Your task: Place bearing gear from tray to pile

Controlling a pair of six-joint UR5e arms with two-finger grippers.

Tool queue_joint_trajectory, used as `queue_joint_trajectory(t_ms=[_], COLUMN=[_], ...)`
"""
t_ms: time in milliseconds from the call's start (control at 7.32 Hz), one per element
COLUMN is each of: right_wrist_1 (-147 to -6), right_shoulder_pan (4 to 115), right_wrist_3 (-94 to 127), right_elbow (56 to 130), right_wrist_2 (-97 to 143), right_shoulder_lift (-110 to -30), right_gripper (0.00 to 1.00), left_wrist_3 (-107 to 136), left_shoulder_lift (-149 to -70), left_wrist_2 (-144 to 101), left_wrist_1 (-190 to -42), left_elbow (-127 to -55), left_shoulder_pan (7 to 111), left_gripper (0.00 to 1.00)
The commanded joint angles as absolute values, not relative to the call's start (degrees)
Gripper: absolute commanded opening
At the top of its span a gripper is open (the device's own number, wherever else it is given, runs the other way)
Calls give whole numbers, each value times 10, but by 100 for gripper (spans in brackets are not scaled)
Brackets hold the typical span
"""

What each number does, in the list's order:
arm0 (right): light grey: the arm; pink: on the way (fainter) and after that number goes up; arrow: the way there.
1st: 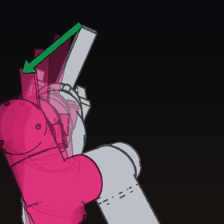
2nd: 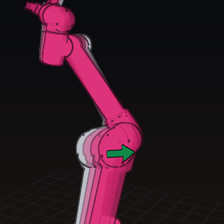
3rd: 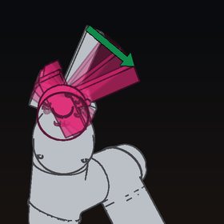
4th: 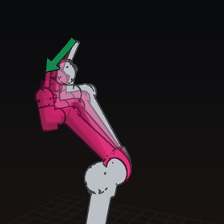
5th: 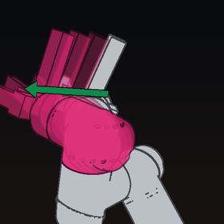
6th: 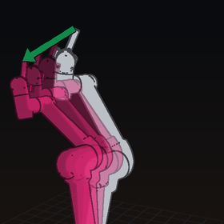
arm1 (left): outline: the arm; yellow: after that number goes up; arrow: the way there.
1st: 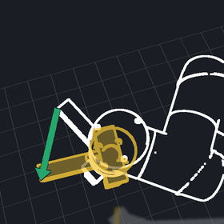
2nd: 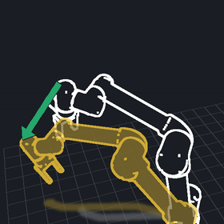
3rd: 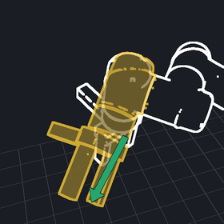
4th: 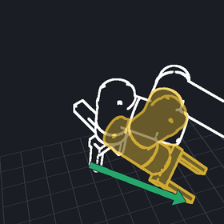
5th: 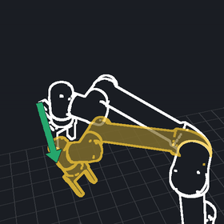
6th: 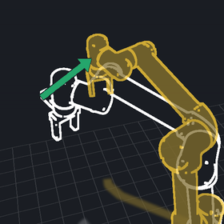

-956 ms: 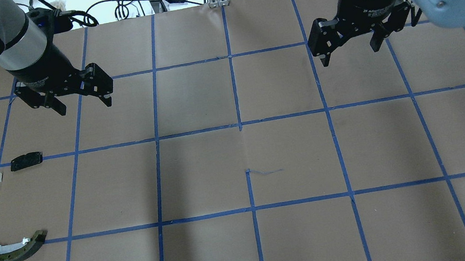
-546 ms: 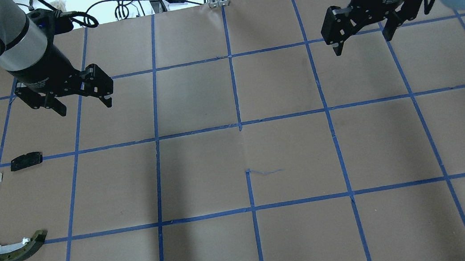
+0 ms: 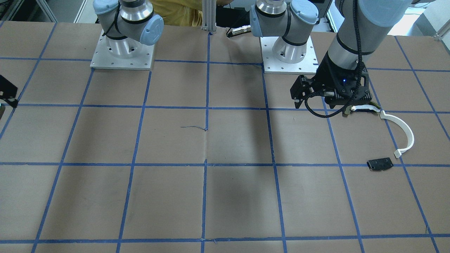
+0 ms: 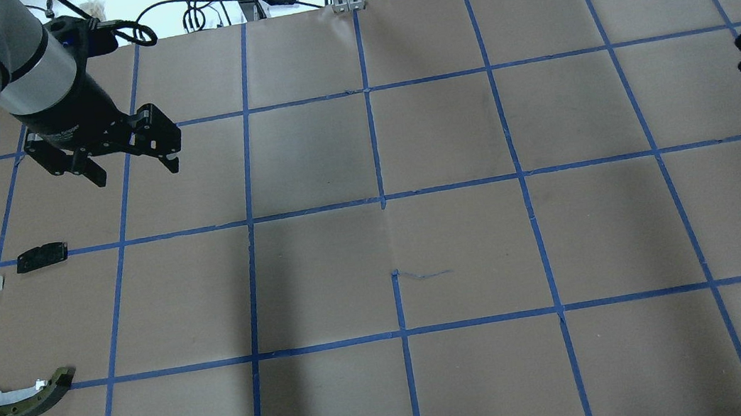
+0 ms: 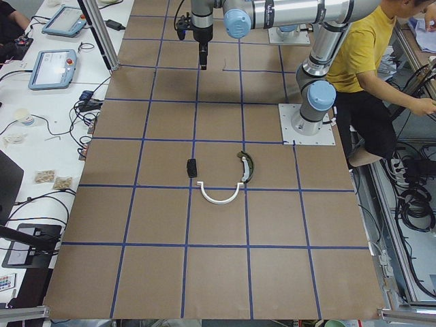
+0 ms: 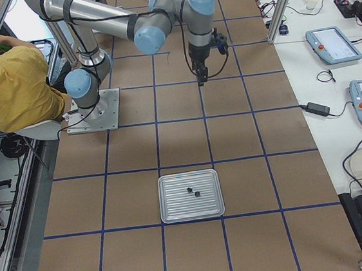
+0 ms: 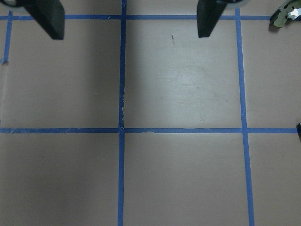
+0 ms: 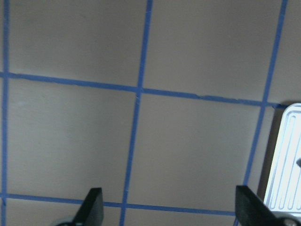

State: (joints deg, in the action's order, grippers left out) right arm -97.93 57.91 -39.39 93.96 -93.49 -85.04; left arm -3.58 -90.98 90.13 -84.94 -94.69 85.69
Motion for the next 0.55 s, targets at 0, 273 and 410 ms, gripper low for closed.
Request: queue_joint_trajectory(t_ms=[0,273,410], right_wrist_1=[-1052,-1170,-1190], right_shoulder_pan=[451,397,364], right_wrist_3=[-506,-572,-562], right_elbow=[959,959,959], right_wrist_2=[-945,-976,-970], right_shoulder_lift=[-784,-699,-664], right_gripper=[100,100,100], left_wrist_3=[-36,-36,-36], left_shoulder_lift=[-910,-910,-911], left_wrist_2=[902,902,902], left_wrist_1=[-849,-849,-849], left_elbow=[-947,-947,-947], left_shoulder_pan=[857,857,857], left_gripper=[100,100,100])
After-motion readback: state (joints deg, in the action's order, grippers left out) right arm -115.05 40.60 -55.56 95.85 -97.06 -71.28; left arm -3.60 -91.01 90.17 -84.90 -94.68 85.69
